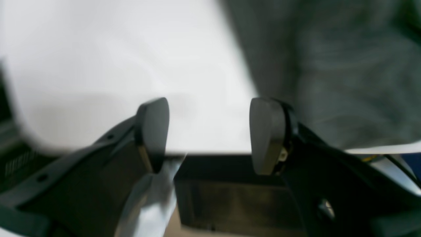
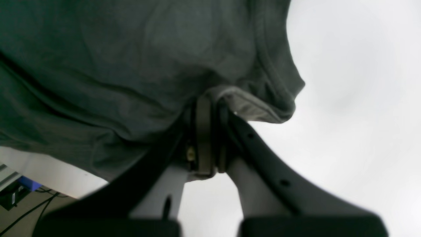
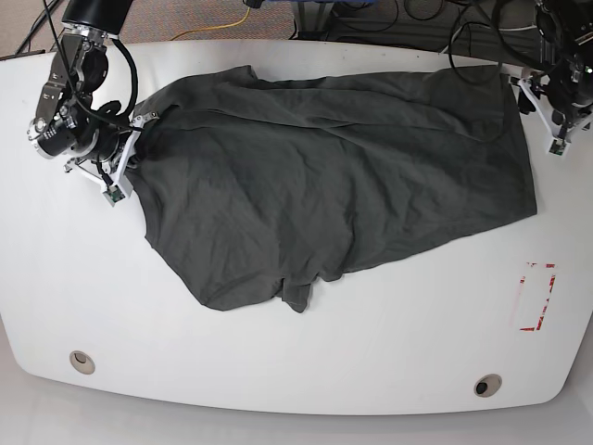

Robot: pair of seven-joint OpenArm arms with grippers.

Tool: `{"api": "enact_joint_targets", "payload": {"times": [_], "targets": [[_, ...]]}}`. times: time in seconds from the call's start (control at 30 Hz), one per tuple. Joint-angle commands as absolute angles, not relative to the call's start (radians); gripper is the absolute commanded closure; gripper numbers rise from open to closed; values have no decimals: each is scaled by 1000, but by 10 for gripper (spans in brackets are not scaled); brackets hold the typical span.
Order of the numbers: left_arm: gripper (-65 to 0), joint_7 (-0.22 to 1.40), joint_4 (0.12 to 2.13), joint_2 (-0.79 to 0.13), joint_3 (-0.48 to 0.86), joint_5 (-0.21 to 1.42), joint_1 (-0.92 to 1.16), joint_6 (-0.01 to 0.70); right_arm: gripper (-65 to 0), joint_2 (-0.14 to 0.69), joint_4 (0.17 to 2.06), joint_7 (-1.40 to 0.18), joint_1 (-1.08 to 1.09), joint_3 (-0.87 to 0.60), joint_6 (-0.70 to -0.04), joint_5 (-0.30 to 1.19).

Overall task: Layout the t-shirt on the table in an organized manner, then fold the t-shirt properly
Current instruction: 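Open both grippers, release the shirt edge and reposition above it, then pinch the shirt edge with both grippers and tug it outward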

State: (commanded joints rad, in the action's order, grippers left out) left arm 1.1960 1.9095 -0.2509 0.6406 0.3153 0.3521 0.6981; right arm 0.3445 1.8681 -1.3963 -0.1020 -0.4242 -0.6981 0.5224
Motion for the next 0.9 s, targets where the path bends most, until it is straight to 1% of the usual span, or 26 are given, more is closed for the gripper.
{"api": "enact_joint_targets", "payload": {"times": [0.13,0.37,0.67,0.9], "targets": [[-360,1150,1910,-239,581,317,354,698,-6,344,1868,-1396,-104,-424,-698,522],[-360,1112,1906,-194,530,309,315,698,-6,344,1868,-1396,-102,-424,-698,522],[-360,1109,1902,-186,503,308,295,698,-6,344,1868,-1396,-99,-423,-698,522],[-360,1109,1900,-189,507,306,295,698,-6,344,1868,-1396,-99,-423,-698,522]]}}
